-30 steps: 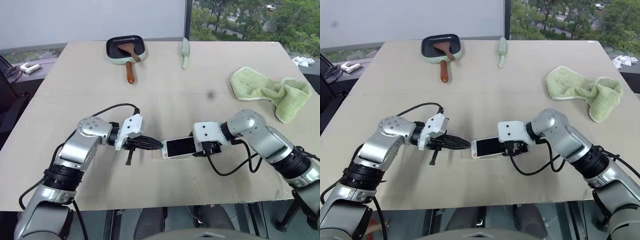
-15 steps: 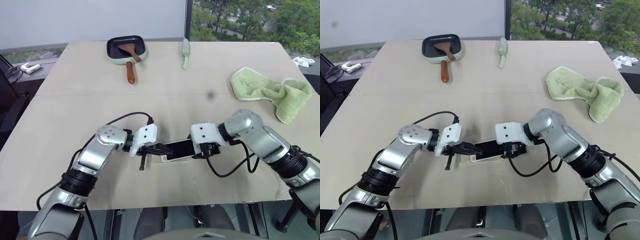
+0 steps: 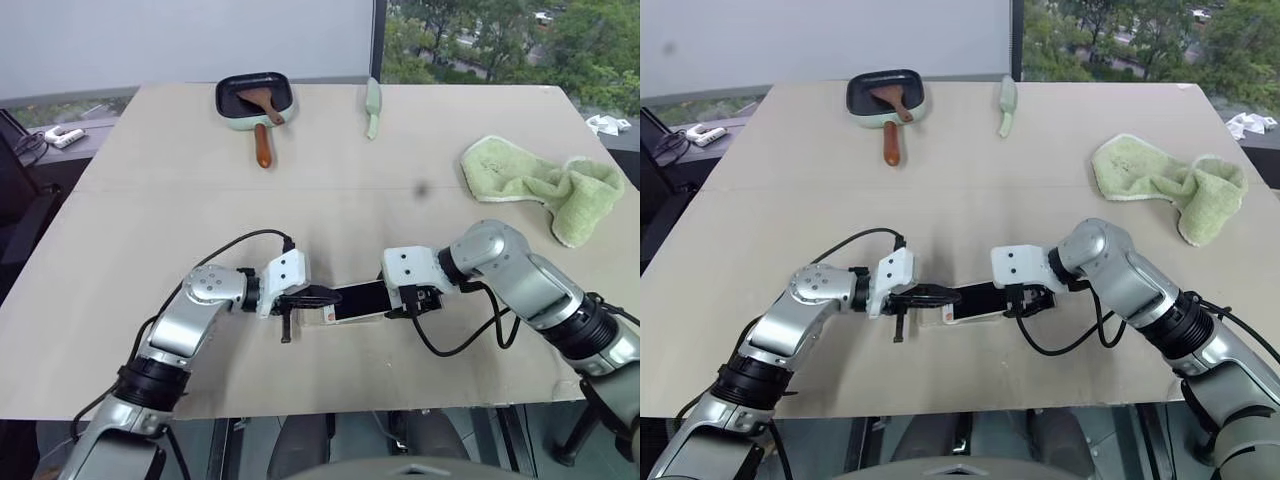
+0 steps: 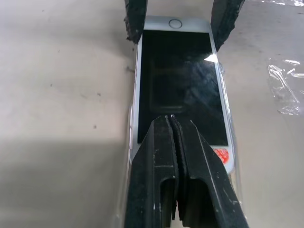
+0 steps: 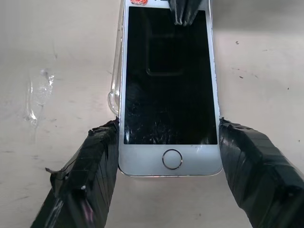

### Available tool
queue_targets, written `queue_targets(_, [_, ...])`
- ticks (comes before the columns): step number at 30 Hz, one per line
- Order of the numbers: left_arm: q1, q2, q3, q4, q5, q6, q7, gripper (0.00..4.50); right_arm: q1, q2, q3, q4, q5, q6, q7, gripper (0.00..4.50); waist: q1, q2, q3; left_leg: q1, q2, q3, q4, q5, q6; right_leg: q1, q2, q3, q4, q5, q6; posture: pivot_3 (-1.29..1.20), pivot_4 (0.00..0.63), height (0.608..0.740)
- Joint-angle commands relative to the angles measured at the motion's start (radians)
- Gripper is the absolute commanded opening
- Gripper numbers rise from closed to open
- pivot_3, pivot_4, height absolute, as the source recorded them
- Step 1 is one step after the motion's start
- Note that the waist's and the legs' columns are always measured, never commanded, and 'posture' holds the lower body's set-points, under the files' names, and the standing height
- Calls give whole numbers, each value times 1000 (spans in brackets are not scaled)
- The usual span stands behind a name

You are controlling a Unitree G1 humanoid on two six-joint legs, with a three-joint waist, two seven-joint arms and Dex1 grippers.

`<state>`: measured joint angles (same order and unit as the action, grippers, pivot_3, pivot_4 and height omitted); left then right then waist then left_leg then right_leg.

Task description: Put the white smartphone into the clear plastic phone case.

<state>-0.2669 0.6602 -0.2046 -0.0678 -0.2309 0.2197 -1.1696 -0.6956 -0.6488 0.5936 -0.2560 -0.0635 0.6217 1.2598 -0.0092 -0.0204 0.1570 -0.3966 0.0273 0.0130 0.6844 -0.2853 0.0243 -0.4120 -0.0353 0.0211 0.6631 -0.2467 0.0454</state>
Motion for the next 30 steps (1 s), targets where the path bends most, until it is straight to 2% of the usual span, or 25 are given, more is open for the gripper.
queue_targets(1, [52, -9, -34, 12, 38, 46, 48, 63, 12, -14, 20, -49, 4, 36, 18, 2910, 1, 1, -1, 0, 0, 0, 0, 0, 0, 0, 0, 0, 0, 0, 0, 0, 150, 740])
queue_targets(12, [64, -24, -50, 34, 66, 31, 104, 63, 43, 3, -35, -97, 40, 71, -20, 2910, 4, 4, -6, 1, -1, 0, 0, 0, 0, 1, 0, 0, 0, 0, 0, 0, 150, 740])
queue_targets(14, [64, -22, -52, 36, 67, 26, 101, 0, 46, 7, -59, -94, 48, 49, -35, 3797, 3, 4, -6, 1, -1, 0, 0, 0, 0, 1, 0, 0, 0, 0, 0, 0, 150, 740])
queue_targets(16, [63, -18, -54, 39, 71, 20, 96, 0, 46, 5, -76, -92, 59, 49, -43, 4408, 1, 4, -6, 1, -1, 0, 0, 0, 0, 1, 0, 0, 0, 0, 0, 0, 150, 740])
queue_targets(23, [61, -15, -58, 50, 75, 9, 89, 0, 40, -16, -163, -85, 107, 107, -90, 4408, 1, 4, -6, 1, -1, 0, 0, 0, 0, 1, 0, 0, 0, 0, 0, 0, 150, 740])
queue_targets(30, [68, -8, -20, 6, 39, 6, 85, 0, 99, -68, -276, -125, 215, 167, -99, 4408, 0, 4, -6, 1, -1, -1, 0, 0, 0, 2, 0, 0, 0, 0, 0, 0, 150, 740])
